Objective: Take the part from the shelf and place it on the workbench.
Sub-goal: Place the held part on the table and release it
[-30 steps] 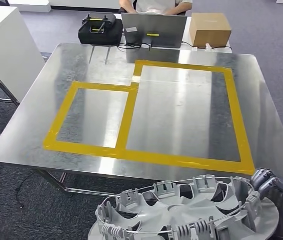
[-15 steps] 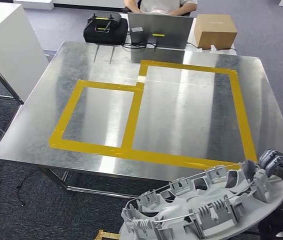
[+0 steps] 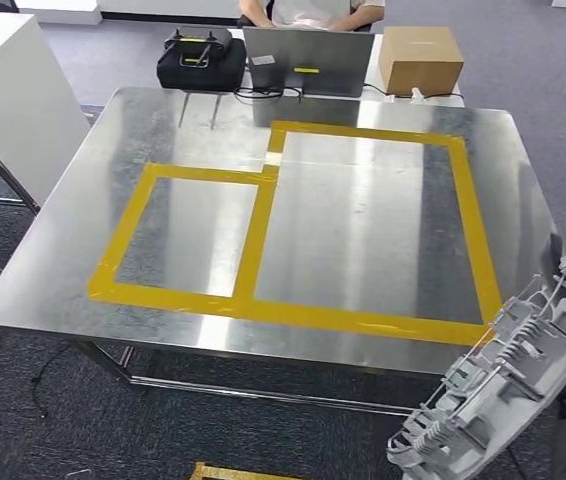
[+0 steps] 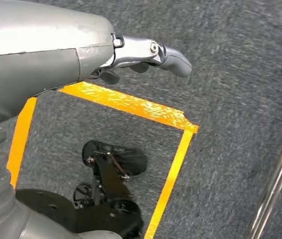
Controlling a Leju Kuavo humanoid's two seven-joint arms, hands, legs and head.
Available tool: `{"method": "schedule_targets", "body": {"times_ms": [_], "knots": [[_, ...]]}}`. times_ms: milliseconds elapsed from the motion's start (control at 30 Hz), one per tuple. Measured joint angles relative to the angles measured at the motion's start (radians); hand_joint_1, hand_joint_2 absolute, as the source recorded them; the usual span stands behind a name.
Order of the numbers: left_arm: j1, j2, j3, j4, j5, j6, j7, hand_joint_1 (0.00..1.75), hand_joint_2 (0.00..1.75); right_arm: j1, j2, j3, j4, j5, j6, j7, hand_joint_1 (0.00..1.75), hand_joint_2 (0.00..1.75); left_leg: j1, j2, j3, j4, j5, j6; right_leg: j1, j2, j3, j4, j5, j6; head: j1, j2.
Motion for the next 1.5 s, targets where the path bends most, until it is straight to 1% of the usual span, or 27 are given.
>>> {"method": "schedule_targets", "body": {"times_ms": [100, 167, 267, 300, 333, 367, 400, 433, 500, 600, 667, 700, 767, 833, 867, 900, 967, 1000, 1033, 1167, 1233, 1300, 1333, 1367, 1400, 1433, 1500], "knots": [[-0.003, 0.002, -0.009, 0.002, -0.004, -0.001, -0.002, 0.00, 1.75, -0.046, -0.025, -0.007, 0.037, 0.011, -0.001, 0.005, 1.75, 1.75, -0.001, -0.001, 0.003, -0.023, -0.003, 0.010, -0.001, -0.001, -0.008, -0.001, 0.000, 0.015, 0.000, 0.000], [-0.003, 0.003, -0.009, 0.003, -0.006, -0.001, -0.003, 0.00, 1.75, -0.066, -0.037, -0.008, 0.054, 0.016, -0.002, 0.008, 1.75, 1.75, 0.003, 0.000, 0.007, -0.032, 0.002, 0.021, -0.002, -0.002, -0.024, 0.026, -0.022, 0.025, 0.004, 0.000], [-0.006, 0.006, -0.010, 0.004, -0.010, -0.001, -0.004, 0.00, 1.75, -0.103, -0.053, -0.010, 0.088, 0.021, -0.004, 0.023, 1.75, 1.75, 0.004, 0.001, 0.008, -0.036, 0.004, 0.030, -0.004, -0.003, -0.113, 0.200, -0.098, 0.036, 0.009, 0.000], [-0.006, 0.006, -0.011, 0.005, -0.011, -0.002, -0.003, 0.00, 1.75, -0.114, -0.058, -0.012, 0.100, 0.020, -0.004, 0.030, 1.75, 1.75, 0.004, 0.001, 0.008, -0.035, 0.003, 0.031, -0.004, -0.003, -0.144, 0.256, -0.112, 0.039, 0.009, 0.000], [-0.006, 0.007, -0.011, 0.006, -0.011, -0.002, -0.003, 0.00, 1.75, -0.125, -0.062, -0.013, 0.112, 0.019, -0.004, 0.035, 1.75, 1.75, 0.004, 0.001, 0.008, -0.035, 0.003, 0.031, -0.005, -0.003, -0.162, 0.283, -0.110, 0.041, 0.009, 0.000], [-0.006, 0.008, -0.012, 0.008, -0.011, -0.002, -0.003, 0.00, 1.75, -0.136, -0.067, -0.015, 0.125, 0.018, -0.004, 0.041, 1.75, 1.75, 0.004, 0.001, 0.009, -0.035, 0.002, 0.031, -0.007, -0.003, -0.163, 0.273, -0.089, 0.043, 0.010, 0.000], [-0.006, 0.008, -0.013, 0.009, -0.011, -0.002, -0.002, 0.00, 1.75, -0.151, -0.074, -0.017, 0.136, 0.018, -0.003, 0.047, 1.75, 1.75, 0.005, 0.000, 0.010, -0.034, 0.001, 0.030, -0.010, -0.003, -0.144, 0.224, -0.052, 0.045, 0.010, 0.000], [-0.006, 0.009, -0.013, 0.010, -0.011, -0.002, -0.002, 0.00, 1.75, -0.167, -0.081, -0.020, 0.149, 0.018, -0.003, 0.052, 1.75, 1.75, 0.004, -0.001, 0.011, -0.032, -0.001, 0.028, -0.013, -0.004, -0.115, 0.154, -0.014, 0.046, 0.010, 0.000], [-0.007, 0.012, -0.014, 0.011, -0.010, -0.002, -0.002, 0.00, 1.75, -0.205, -0.101, -0.026, 0.174, 0.023, -0.005, 0.063, 1.75, 1.75, 0.000, -0.002, 0.007, -0.025, -0.005, 0.018, -0.015, -0.003, -0.059, 0.039, 0.025, 0.043, 0.009, 0.000], [-0.005, 0.018, -0.014, 0.012, -0.007, -0.003, -0.002, 0.00, 1.75, -0.244, -0.140, -0.035, 0.209, 0.043, -0.010, 0.080, 1.75, 1.75, -0.003, -0.004, 0.002, -0.021, -0.006, 0.006, -0.012, -0.001, -0.045, 0.014, 0.023, 0.025, 0.006, 0.000], [-0.006, 0.022, -0.014, 0.013, -0.007, -0.003, 0.000, 0.00, 1.75, -0.274, -0.168, -0.038, 0.229, 0.062, -0.012, 0.092, 1.75, 1.75, -0.002, -0.003, -0.008, 0.003, -0.024, -0.004, -0.015, -0.001, -0.045, 0.012, 0.025, 0.014, 0.004, 0.000], [-0.006, 0.023, -0.014, 0.013, -0.007, -0.003, 0.001, 0.00, 1.75, -0.292, -0.183, -0.039, 0.238, 0.073, -0.013, 0.100, 1.75, 1.75, -0.001, -0.003, -0.024, 0.041, -0.047, -0.009, -0.017, -0.002, -0.044, 0.011, 0.025, 0.008, 0.002, 0.000], [-0.006, 0.025, -0.014, 0.015, -0.006, -0.003, 0.005, 0.00, 1.75, -0.329, -0.212, -0.041, 0.260, 0.092, -0.017, 0.114, 1.75, 1.75, 0.001, -0.002, -0.081, 0.164, -0.104, -0.014, -0.016, -0.004, -0.044, 0.011, 0.024, 0.002, -0.001, 0.000], [-0.005, 0.027, -0.014, 0.016, -0.002, -0.003, 0.009, 0.00, 1.75, -0.364, -0.237, -0.044, 0.285, 0.106, -0.020, 0.126, 1.75, 1.75, 0.001, -0.002, -0.128, 0.254, -0.127, -0.013, -0.013, -0.004, -0.043, 0.012, 0.023, 0.000, -0.001, 0.000], [-0.004, 0.029, -0.014, 0.017, 0.000, -0.003, 0.010, 0.00, 1.75, -0.380, -0.249, -0.046, 0.296, 0.114, -0.024, 0.132, 1.75, 1.75, 0.001, -0.002, -0.130, 0.253, -0.111, -0.010, -0.011, -0.004, -0.042, 0.012, 0.022, -0.001, -0.002, 0.000], [-0.004, 0.031, -0.014, 0.017, 0.002, -0.003, 0.011, 0.00, 1.75, -0.396, -0.260, -0.047, 0.305, 0.126, -0.029, 0.139, 1.75, 1.75, 0.000, -0.002, -0.116, 0.214, -0.080, -0.004, -0.010, -0.003, -0.040, 0.012, 0.021, -0.001, -0.001, 0.000], [-0.004, 0.035, -0.014, 0.017, 0.006, -0.003, 0.011, 0.00, 1.75, -0.433, -0.282, -0.047, 0.325, 0.159, -0.046, 0.152, 1.75, 1.75, -0.007, -0.001, -0.062, 0.087, -0.010, 0.014, -0.007, -0.003, -0.038, 0.013, 0.018, 0.000, -0.001, 0.000], [-0.005, 0.037, -0.014, 0.017, 0.007, -0.003, 0.011, 0.00, 1.75, -0.454, -0.294, -0.047, 0.338, 0.177, -0.056, 0.159, 1.75, 1.75, -0.010, -0.001, -0.040, 0.034, 0.008, 0.020, -0.005, -0.003, -0.038, 0.014, 0.017, 0.003, -0.001, 0.000], [-0.005, 0.039, -0.014, 0.018, 0.008, -0.003, 0.011, 0.00, 1.75, -0.474, -0.305, -0.047, 0.351, 0.192, -0.064, 0.165, 1.75, 1.75, -0.012, -0.001, -0.028, 0.002, 0.013, 0.024, -0.005, -0.003, -0.040, 0.014, 0.016, 0.006, 0.000, 0.000], [-0.006, 0.041, -0.014, 0.018, 0.009, -0.003, 0.011, 0.00, 1.75, -0.521, -0.343, -0.042, 0.385, 0.223, -0.078, 0.175, 1.75, 1.75, -0.011, -0.003, -0.017, -0.027, 0.013, 0.034, -0.008, -0.005, -0.049, 0.022, 0.004, 0.027, 0.000, 0.000], [-0.008, 0.041, -0.014, 0.018, 0.010, -0.004, 0.010, 0.00, 1.75, -0.539, -0.356, -0.038, 0.400, 0.250, -0.099, 0.183, 1.75, 1.75, -0.006, -0.002, -0.012, -0.037, 0.018, 0.040, -0.010, -0.004, -0.089, 0.100, -0.040, 0.033, 0.002, 0.000], [-0.008, 0.041, -0.013, 0.018, 0.012, -0.006, 0.009, 0.00, 1.75, -0.552, -0.362, -0.035, 0.420, 0.288, -0.121, 0.195, 1.75, 1.75, -0.006, -0.002, -0.011, -0.037, 0.017, 0.042, -0.011, -0.004, -0.155, 0.230, -0.090, 0.039, 0.002, 0.000], [-0.008, 0.041, -0.013, 0.018, 0.013, -0.007, 0.009, 0.00, 1.75, -0.554, -0.364, -0.033, 0.431, 0.305, -0.127, 0.199, 1.75, 1.75, -0.005, -0.002, -0.011, -0.037, 0.016, 0.042, -0.012, -0.004, -0.180, 0.273, -0.097, 0.043, 0.002, 0.000], [-0.008, 0.041, -0.013, 0.019, 0.014, -0.007, 0.009, 0.00, 1.75, -0.555, -0.365, -0.031, 0.442, 0.321, -0.131, 0.201, 1.75, 1.75, -0.004, -0.003, -0.010, -0.036, 0.015, 0.042, -0.013, -0.005, -0.189, 0.281, -0.084, 0.045, 0.002, 0.000], [-0.009, 0.041, -0.013, 0.019, 0.016, -0.007, 0.009, 0.00, 1.75, -0.557, -0.365, -0.028, 0.453, 0.337, -0.133, 0.202, 1.75, 1.75, -0.003, -0.003, -0.009, -0.035, 0.013, 0.040, -0.015, -0.005, -0.177, 0.246, -0.053, 0.048, 0.002, 0.000], [-0.009, 0.040, -0.013, 0.019, 0.018, -0.007, 0.009, 0.00, 1.75, -0.560, -0.366, -0.025, 0.464, 0.357, -0.136, 0.204, 1.75, 1.75, -0.002, -0.003, -0.008, -0.032, 0.011, 0.037, -0.018, -0.005, -0.148, 0.180, -0.013, 0.051, 0.002, 0.000], [-0.010, 0.042, -0.013, 0.020, 0.021, -0.006, 0.010, 0.00, 1.75, -0.568, -0.367, -0.011, 0.495, 0.420, -0.152, 0.214, 1.75, 1.75, -0.003, -0.005, -0.009, -0.025, 0.004, 0.027, -0.019, -0.004, -0.084, 0.056, 0.031, 0.050, 0.002, 0.000]]}}
